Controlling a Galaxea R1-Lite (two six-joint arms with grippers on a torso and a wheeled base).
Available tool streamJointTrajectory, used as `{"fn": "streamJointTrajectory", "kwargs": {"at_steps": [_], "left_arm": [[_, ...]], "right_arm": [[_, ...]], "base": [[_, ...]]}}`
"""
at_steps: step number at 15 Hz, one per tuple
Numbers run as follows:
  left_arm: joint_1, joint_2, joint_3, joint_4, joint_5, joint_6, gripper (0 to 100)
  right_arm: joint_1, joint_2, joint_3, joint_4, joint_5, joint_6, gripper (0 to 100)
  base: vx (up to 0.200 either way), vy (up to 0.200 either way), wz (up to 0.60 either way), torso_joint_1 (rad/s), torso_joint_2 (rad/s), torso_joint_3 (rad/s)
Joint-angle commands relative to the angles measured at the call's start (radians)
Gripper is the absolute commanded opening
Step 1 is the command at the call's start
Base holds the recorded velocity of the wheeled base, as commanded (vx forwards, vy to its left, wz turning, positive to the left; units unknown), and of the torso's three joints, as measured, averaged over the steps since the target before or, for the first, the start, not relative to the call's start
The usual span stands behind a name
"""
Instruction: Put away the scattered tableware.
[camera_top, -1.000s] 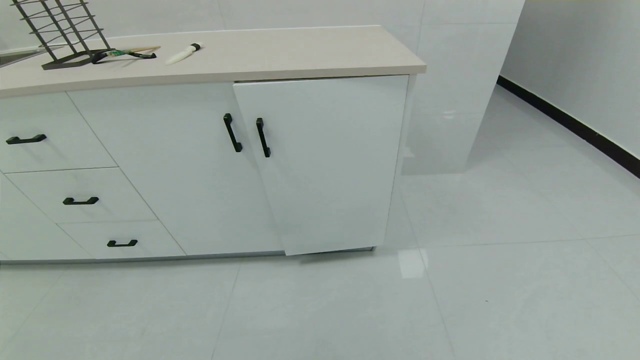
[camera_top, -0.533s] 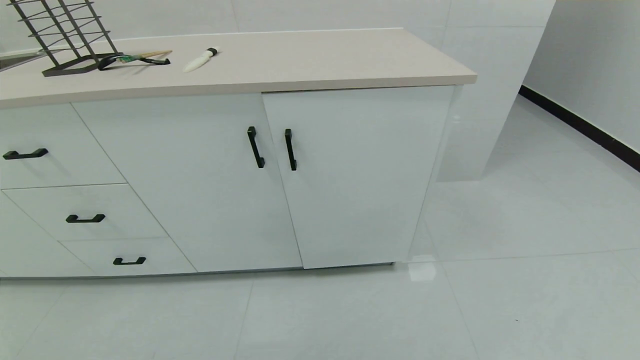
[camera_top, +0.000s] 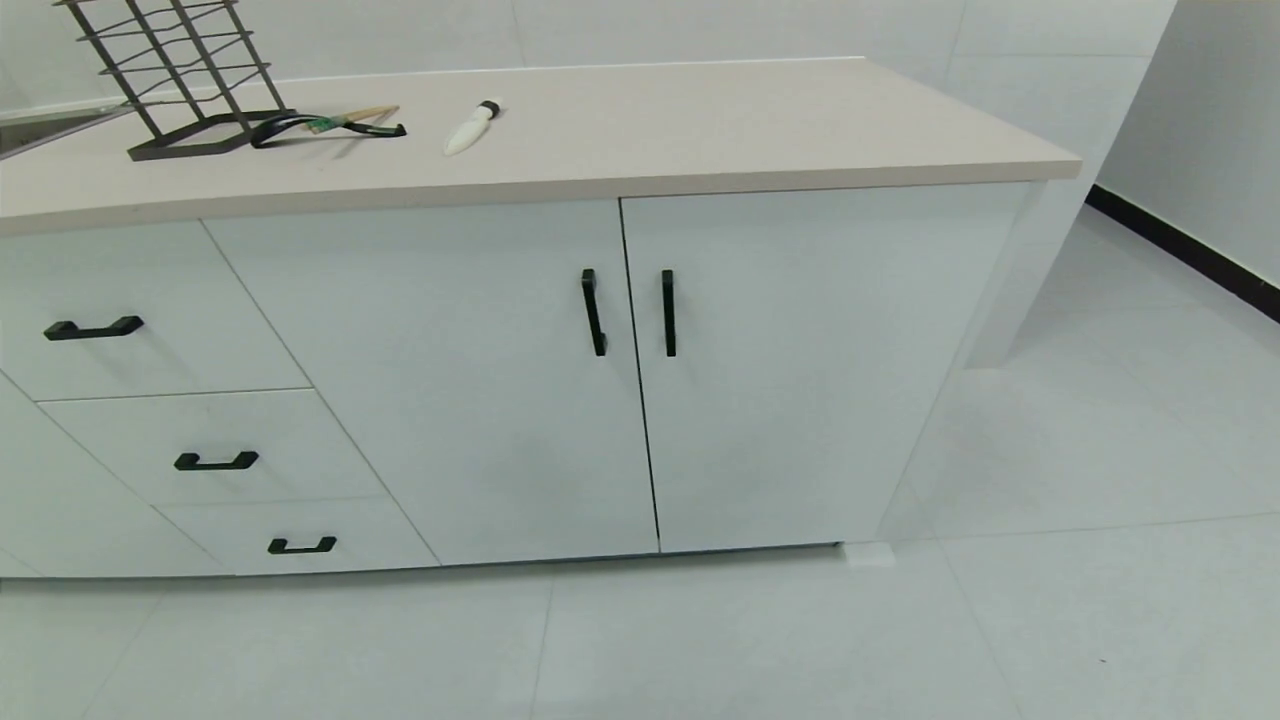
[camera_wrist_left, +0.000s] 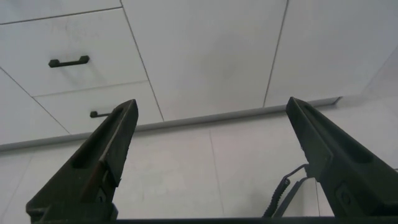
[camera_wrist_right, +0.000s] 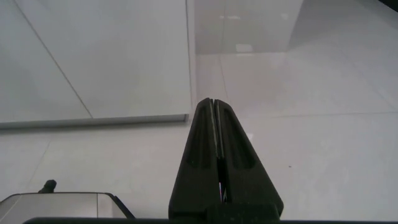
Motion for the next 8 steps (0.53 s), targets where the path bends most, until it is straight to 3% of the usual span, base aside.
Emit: {"fn": "streamJointTrajectory", "kwargs": {"at_steps": [1, 8], "left_arm": [[0.0, 0.001, 0.0, -0.001, 0.0, -0.001, 100], [0.0, 0.001, 0.0, -0.001, 0.001, -0.001, 100]], "right_arm": [[0.0, 0.003, 0.0, 0.001, 0.0, -0.002, 0], [0.0, 0.003, 0.0, 0.001, 0.0, -0.003, 0]], "base": [[0.0, 0.2, 0.0, 0.007, 0.0, 0.002], [0.0, 0.2, 0.0, 0.004, 0.0, 0.003]]}}
